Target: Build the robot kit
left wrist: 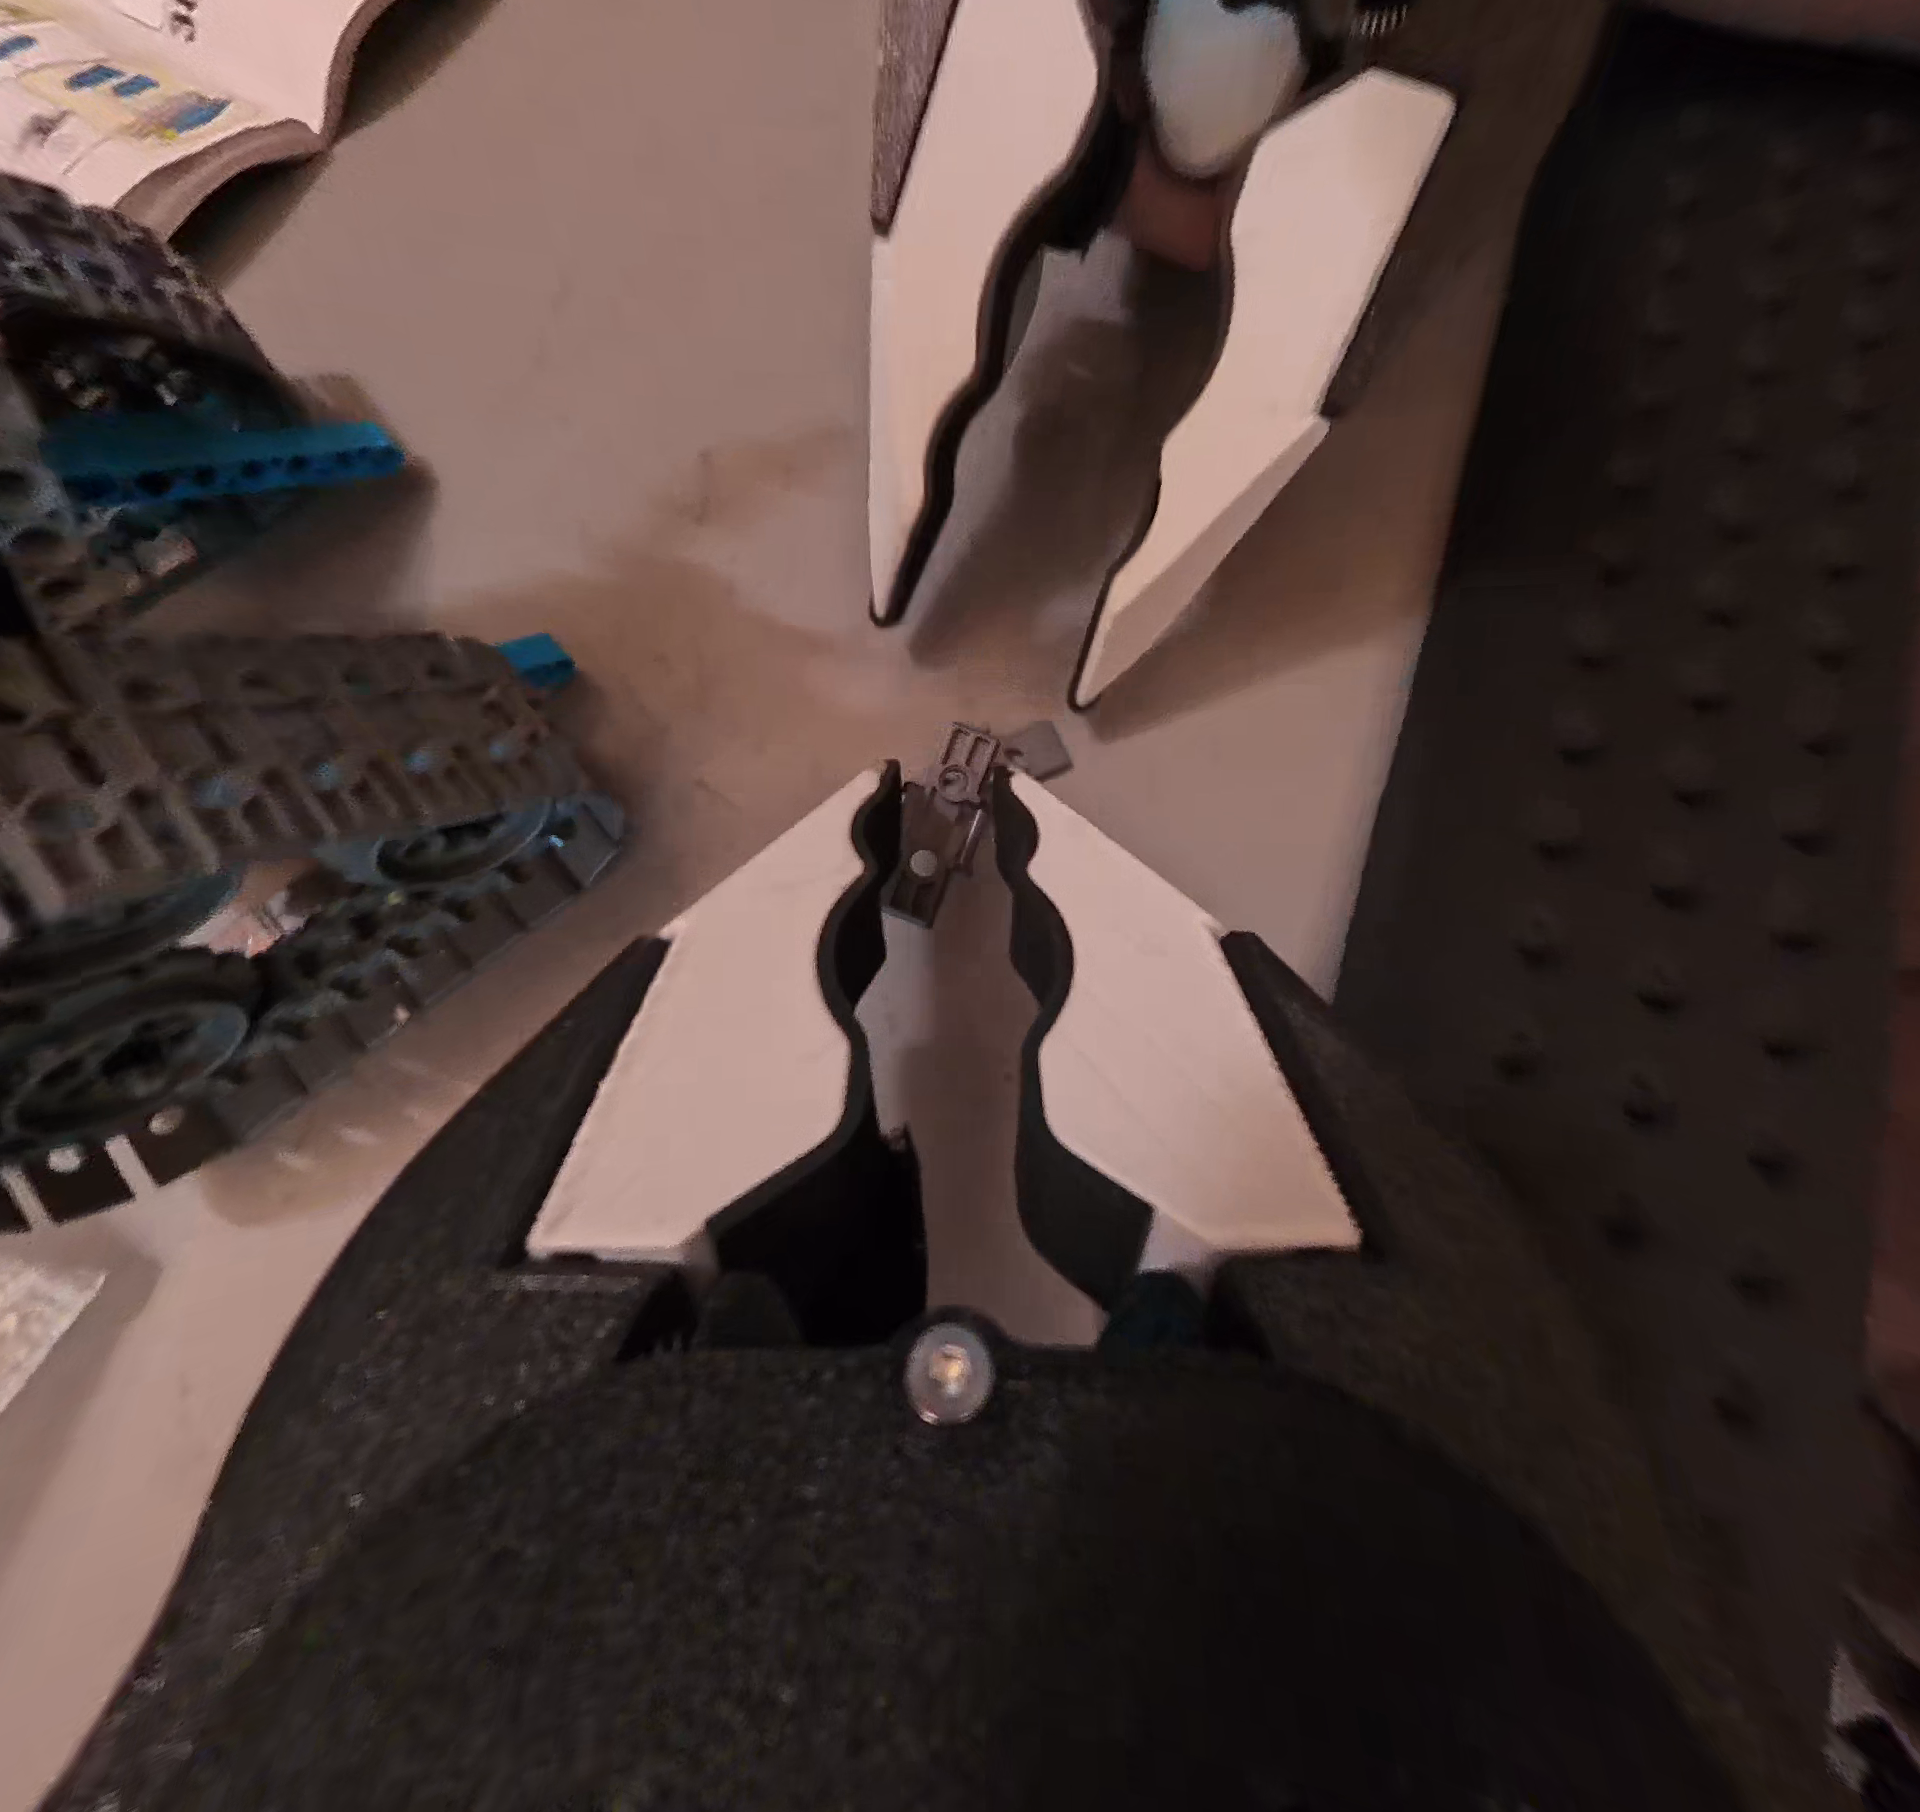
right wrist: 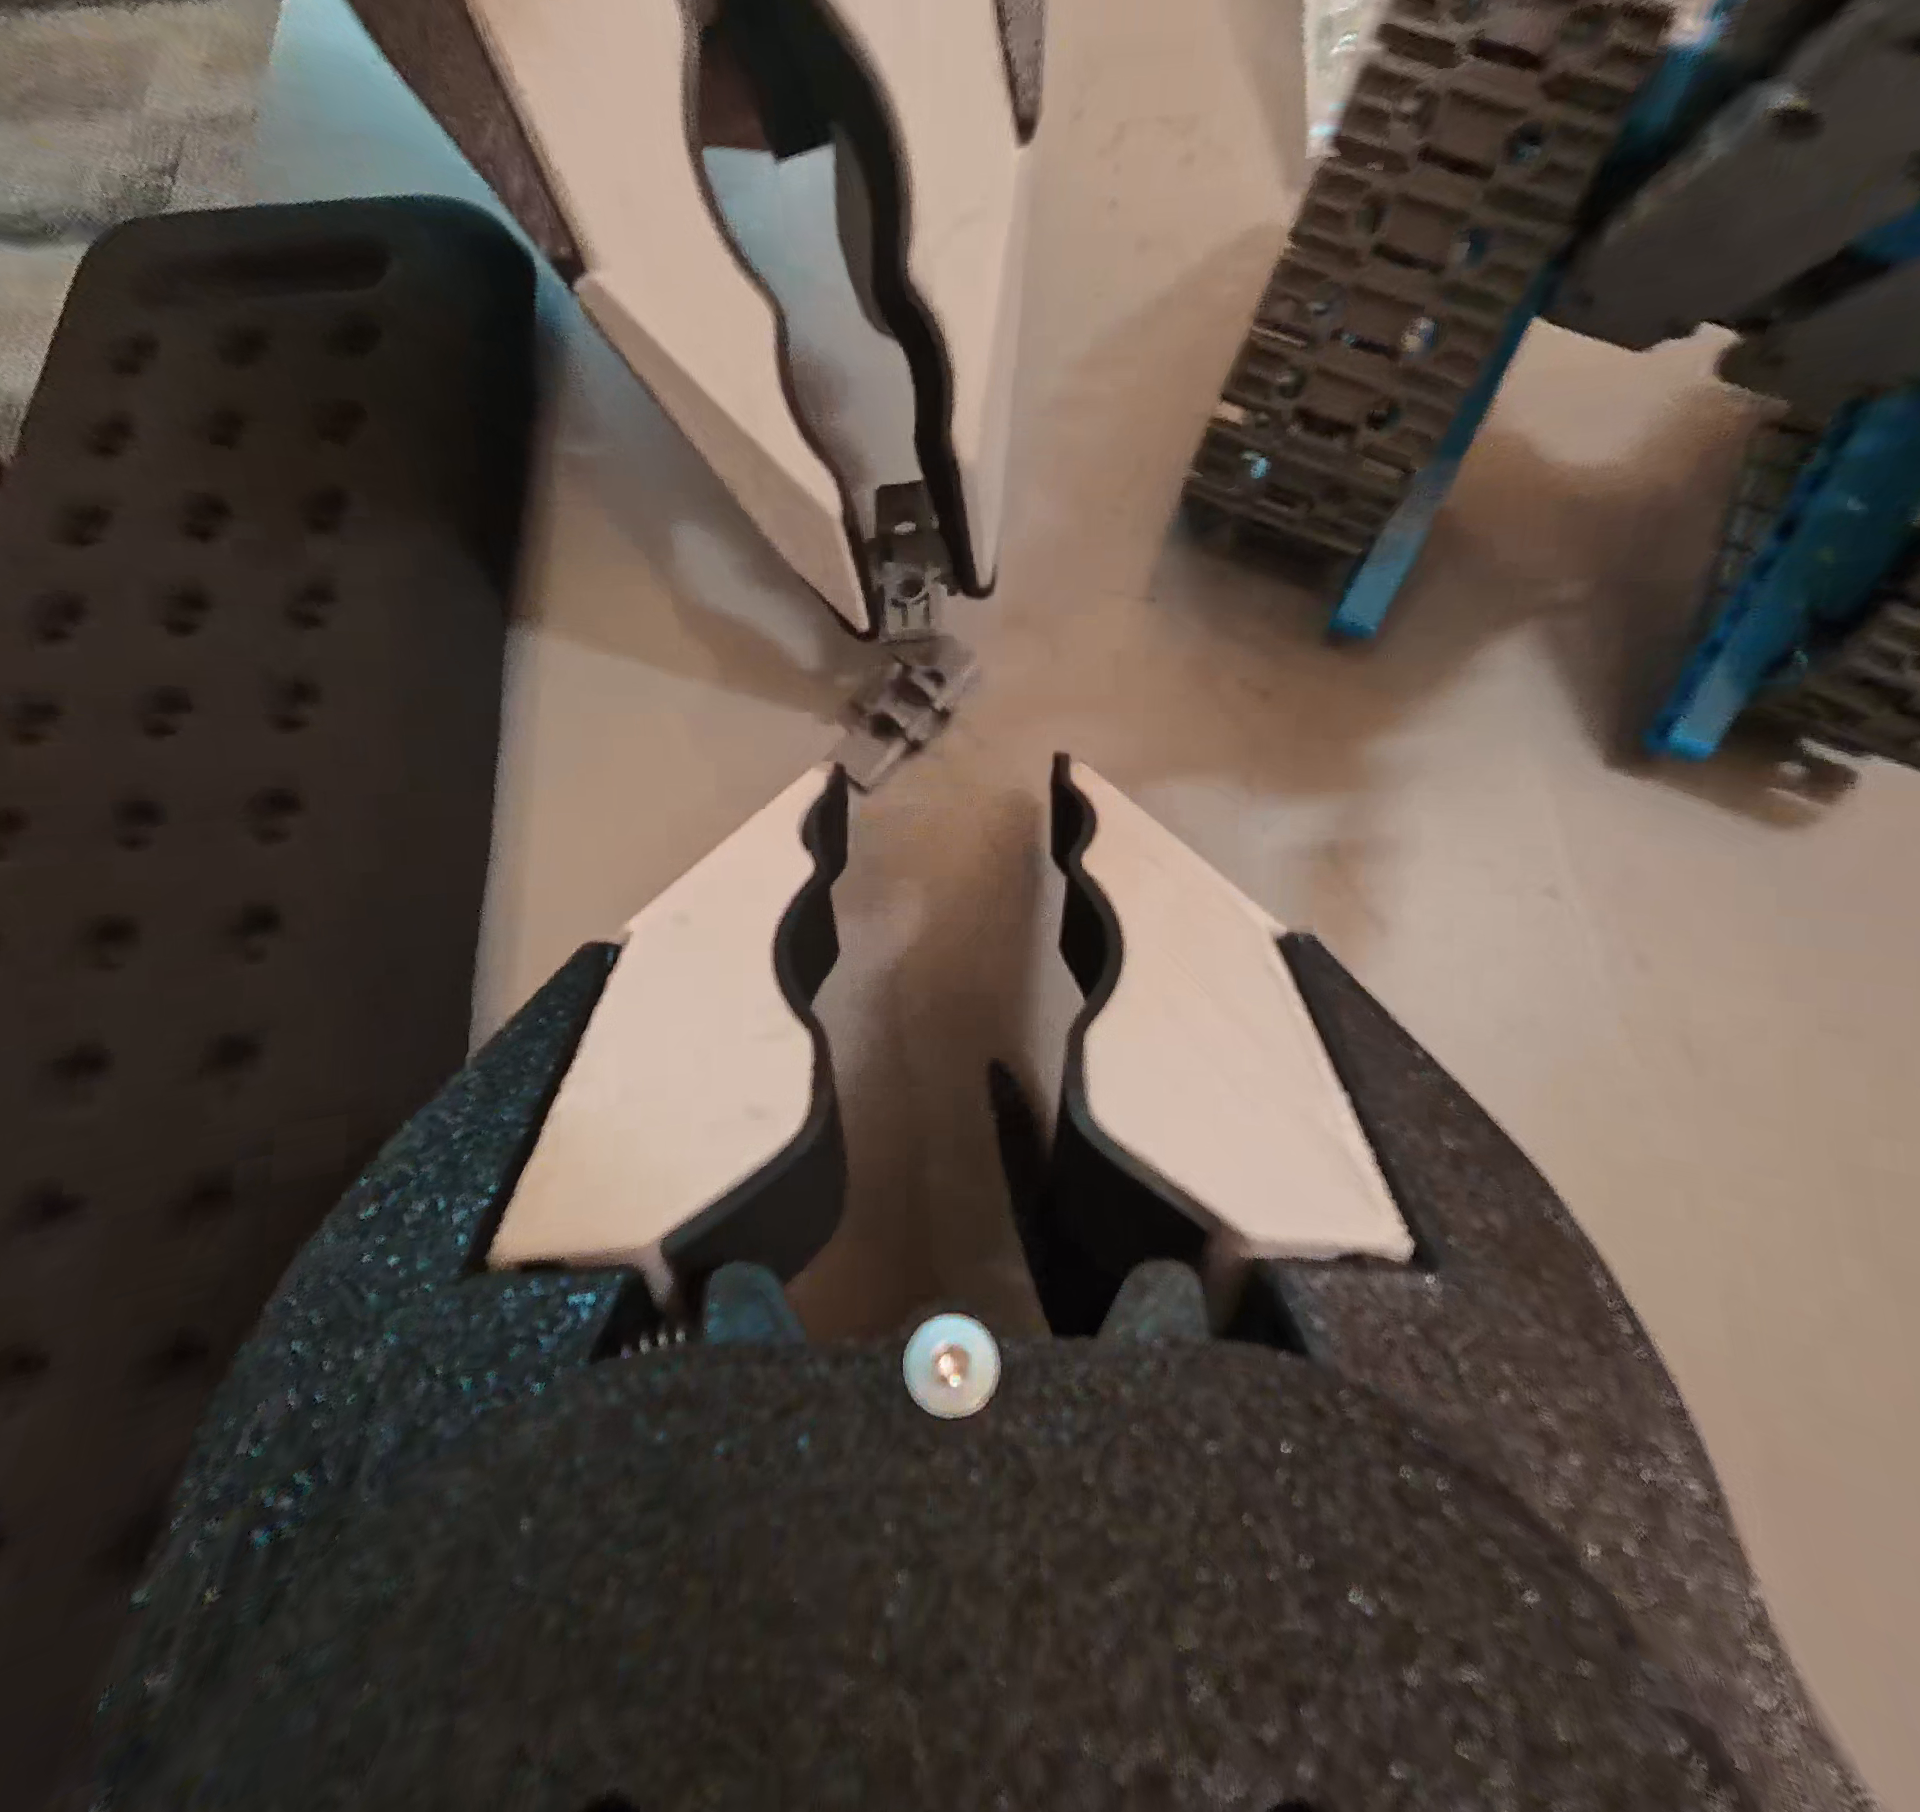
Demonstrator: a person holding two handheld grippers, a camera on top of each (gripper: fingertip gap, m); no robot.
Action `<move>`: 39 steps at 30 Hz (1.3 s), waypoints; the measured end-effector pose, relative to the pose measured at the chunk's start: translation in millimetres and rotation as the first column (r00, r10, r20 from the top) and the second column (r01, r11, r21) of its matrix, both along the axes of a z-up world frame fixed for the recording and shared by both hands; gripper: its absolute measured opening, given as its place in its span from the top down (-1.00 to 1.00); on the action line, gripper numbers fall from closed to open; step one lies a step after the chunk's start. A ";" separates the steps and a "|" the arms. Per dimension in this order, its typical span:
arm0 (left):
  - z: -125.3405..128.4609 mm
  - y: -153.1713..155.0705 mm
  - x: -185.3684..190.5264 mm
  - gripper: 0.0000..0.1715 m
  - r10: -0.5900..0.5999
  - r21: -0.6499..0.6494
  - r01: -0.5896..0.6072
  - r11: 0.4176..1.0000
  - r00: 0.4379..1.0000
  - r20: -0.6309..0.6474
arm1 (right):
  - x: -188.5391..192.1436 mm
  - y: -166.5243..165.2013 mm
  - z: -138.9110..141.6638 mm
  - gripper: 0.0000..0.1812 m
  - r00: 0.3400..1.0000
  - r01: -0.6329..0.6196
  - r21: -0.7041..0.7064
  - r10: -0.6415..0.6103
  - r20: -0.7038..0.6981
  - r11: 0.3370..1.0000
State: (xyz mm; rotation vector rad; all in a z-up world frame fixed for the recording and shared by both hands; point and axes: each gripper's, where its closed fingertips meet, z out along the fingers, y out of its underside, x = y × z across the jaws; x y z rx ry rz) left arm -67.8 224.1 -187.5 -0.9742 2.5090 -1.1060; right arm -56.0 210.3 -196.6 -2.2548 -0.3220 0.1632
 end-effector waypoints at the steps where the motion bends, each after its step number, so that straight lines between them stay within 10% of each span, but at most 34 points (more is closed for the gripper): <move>1: -2.5 -2.6 1.4 0.80 -0.014 0.011 0.015 1.000 1.000 -0.014 | 5.3 -4.5 2.2 0.57 1.000 0.030 0.010 -0.030 -0.011 1.000; 11: -17.6 -12.5 1.5 0.45 -0.100 0.044 0.104 0.994 0.992 -0.083 | 28.9 -40.2 10.0 0.62 0.974 0.200 0.057 -0.192 -0.120 0.978; 29: -18.0 -7.7 -5.5 0.76 -0.068 0.101 0.068 0.993 0.998 -0.004 | 26.8 -39.9 0.7 0.63 0.978 0.182 0.010 -0.180 -0.106 0.983; 39: -7.9 86.7 -9.5 0.76 0.117 0.174 -0.116 0.978 0.993 0.006 | 26.3 -40.0 -0.6 0.63 0.979 0.180 0.002 -0.179 -0.103 0.984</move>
